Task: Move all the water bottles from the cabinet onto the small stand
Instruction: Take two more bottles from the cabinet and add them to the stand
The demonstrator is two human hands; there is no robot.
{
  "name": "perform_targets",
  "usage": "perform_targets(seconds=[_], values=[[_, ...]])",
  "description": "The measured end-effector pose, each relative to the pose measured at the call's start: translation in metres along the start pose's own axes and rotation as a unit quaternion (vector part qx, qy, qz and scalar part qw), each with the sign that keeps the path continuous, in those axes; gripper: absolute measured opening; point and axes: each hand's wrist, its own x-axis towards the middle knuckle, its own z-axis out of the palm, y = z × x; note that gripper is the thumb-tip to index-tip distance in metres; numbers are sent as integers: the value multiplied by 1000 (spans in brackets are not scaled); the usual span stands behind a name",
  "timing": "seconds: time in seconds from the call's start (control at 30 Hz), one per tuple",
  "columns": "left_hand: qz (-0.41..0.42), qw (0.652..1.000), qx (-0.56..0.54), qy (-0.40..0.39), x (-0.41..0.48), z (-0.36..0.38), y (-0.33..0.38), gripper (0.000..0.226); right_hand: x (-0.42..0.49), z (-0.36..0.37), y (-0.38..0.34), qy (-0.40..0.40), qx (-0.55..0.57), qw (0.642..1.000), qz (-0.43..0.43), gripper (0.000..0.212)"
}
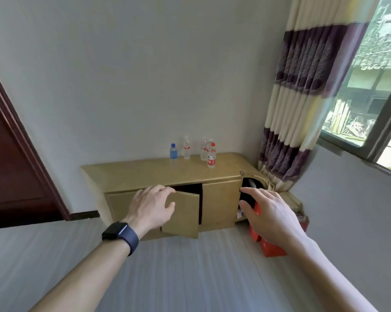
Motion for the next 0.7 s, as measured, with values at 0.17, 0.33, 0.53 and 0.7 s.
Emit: perform_targets(seconds=[0.17, 0.33, 0.53, 0.7], values=[[-35, 999, -5, -24, 92, 23, -26, 42, 107, 36, 15, -26, 10, 999, -35, 44], [-40, 998, -24, -41, 193, 53, -59, 43, 213, 79, 25, -36, 6, 998, -42, 45], [-26, 999, -28, -37, 344, 80, -101, 42, 353, 112, 28, -18, -12, 999, -44, 40], [-13, 999, -21, -45, 456, 95, -124, 42, 455, 121, 33, 2, -21, 999, -40, 39]])
